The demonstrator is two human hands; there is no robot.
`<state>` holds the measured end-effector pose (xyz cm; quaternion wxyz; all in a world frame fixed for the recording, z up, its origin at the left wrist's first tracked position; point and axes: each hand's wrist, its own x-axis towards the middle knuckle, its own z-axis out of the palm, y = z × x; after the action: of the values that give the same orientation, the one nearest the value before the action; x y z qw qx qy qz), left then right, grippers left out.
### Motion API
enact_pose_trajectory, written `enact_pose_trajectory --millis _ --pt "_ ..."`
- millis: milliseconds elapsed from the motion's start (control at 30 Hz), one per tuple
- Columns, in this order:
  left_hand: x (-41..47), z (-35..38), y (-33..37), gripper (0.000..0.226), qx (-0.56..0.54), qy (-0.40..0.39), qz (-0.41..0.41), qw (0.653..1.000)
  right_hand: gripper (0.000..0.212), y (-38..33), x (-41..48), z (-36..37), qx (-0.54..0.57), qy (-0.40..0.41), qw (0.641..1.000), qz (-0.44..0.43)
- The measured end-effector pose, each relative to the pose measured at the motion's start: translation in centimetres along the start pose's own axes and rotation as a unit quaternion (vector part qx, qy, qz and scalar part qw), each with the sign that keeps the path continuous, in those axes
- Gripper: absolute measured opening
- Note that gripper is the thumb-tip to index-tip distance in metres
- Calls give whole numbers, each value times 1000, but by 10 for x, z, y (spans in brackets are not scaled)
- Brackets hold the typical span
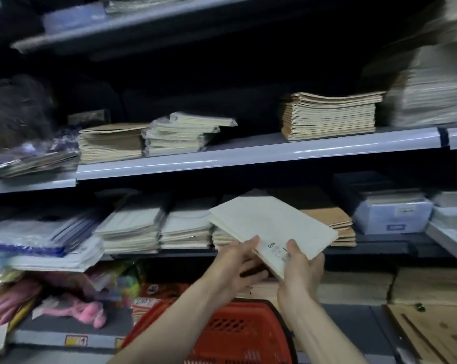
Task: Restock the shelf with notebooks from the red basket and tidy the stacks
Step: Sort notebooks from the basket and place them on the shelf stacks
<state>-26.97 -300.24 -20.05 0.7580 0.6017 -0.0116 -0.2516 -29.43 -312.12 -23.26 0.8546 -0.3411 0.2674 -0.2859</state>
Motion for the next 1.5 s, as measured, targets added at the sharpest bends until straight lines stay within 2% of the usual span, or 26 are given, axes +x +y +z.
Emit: enact_pose_trajectory --millis 67,133,267,367,467,567,633,733,800,867,933,1000,1100,1233,1333,1400,1500 --pt "6 2 -6 33 84 -20 17 996 38 15 -4 14 10 17 1000 1" --pt "12 -7 -4 27 123 -7 20 992 40 28 -4 19 0 1 1000 17" --pt "32 -43 16 24 83 37 -12 996 37 31 13 2 -59 -54 995 55" --pt "54 -70 28 19 102 85 20 991 34 15 36 -13 -97 -89 991 21" --pt "67 -83 26 12 47 94 64 992 33 1 56 -8 -258 -185 947 -41" --pt "69 -90 17 31 79 56 113 989 21 -5 77 9 -399 -248 873 -129" --pt "78 -93 9 37 145 104 143 973 29 -5 94 22 -455 -231 846 -157" --pt "93 -90 3 40 226 217 181 932 51 6 111 35 -501 -209 824 -162" --pt "101 -87 4 56 244 262 174 917 50 12 119 35 -511 -198 818 -173" --pt "106 -90 7 74 309 266 161 899 42 13 125 34 -531 -182 805 -193" --pt "107 -93 9 82 408 234 149 870 39 15 129 33 -542 -171 799 -197" --pt "107 -92 8 76 421 220 138 869 42 19 129 30 -552 -170 793 -194" --pt "106 -87 8 61 390 265 137 871 40 24 122 28 -577 -179 767 -214" --pt "105 -82 9 57 361 304 155 868 43 22 118 26 -589 -175 755 -230" --pt "91 -85 10 55 370 299 186 860 47 24 105 17 -597 -175 734 -272" --pt "78 -94 8 51 412 280 224 838 50 29 93 8 -611 -165 708 -312" --pt "59 -118 -4 45 500 274 236 787 35 46 74 -3 -626 -209 671 -337"
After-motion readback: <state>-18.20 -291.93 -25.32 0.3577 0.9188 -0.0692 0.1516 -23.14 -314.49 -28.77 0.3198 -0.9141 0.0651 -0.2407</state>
